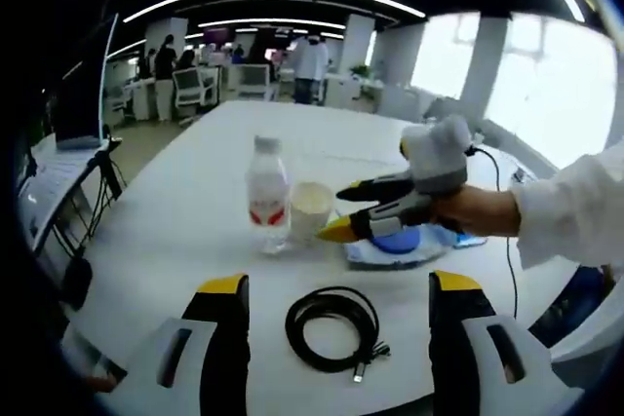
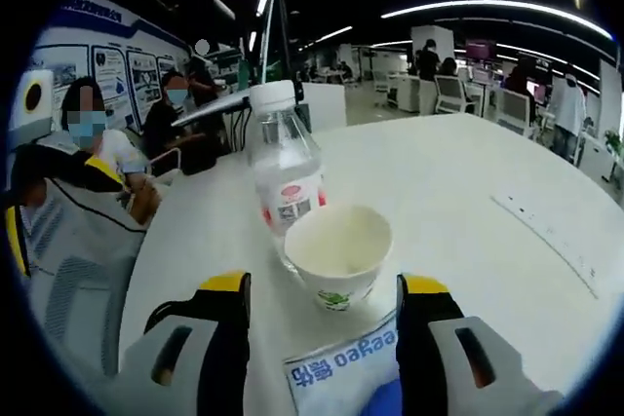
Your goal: Arrange the tabletop items into an orderly group along one side of the table until the central work area is clear of visible clutter.
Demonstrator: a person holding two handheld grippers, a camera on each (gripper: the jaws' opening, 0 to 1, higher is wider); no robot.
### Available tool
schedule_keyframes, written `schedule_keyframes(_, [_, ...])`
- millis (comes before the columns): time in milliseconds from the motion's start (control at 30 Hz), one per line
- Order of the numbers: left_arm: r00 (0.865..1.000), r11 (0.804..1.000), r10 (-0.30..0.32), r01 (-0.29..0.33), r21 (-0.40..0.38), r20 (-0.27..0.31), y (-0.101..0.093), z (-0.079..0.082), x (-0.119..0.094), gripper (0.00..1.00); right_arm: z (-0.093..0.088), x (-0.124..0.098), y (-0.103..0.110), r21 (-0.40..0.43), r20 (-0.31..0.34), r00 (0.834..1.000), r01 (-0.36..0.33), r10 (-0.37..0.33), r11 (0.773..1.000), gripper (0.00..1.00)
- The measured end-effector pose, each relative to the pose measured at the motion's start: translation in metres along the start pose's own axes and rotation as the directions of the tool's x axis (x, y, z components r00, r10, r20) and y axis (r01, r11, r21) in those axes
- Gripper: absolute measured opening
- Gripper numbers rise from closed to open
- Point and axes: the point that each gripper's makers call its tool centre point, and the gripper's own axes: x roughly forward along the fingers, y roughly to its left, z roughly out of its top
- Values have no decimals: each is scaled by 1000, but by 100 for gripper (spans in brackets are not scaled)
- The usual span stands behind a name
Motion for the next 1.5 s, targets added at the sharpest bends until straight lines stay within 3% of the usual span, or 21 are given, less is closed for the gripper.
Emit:
schedule_keyframes(133, [1000,1000,10,-10,-8,0,1,0,0,71,6,3,-3,22,44,999,-6,5,1000,58])
schedule_keyframes(433, [1000,999,26,-26,-33,-2,9,0,1,71,9,16,-3,6,66,998,-20,19,1000,58])
schedule_keyframes(667, [999,999,42,-43,-33,-6,15,0,0,71,2,25,-10,-18,57,998,-20,21,1000,57])
schedule_keyframes(800, [998,995,70,-69,-68,2,26,0,-3,71,7,27,-11,-43,85,996,-9,13,999,47])
schedule_keyframes(1033, [997,994,80,-80,-74,-1,29,-2,-4,70,8,18,-14,-78,109,994,20,-11,997,41])
schedule_keyframes(1333, [996,993,86,-85,-84,3,32,-1,-6,69,23,4,-12,-67,173,985,20,-8,998,40])
schedule_keyframes(1500, [996,991,89,-88,-97,11,32,0,-7,68,16,2,-14,-52,180,984,14,-4,999,40])
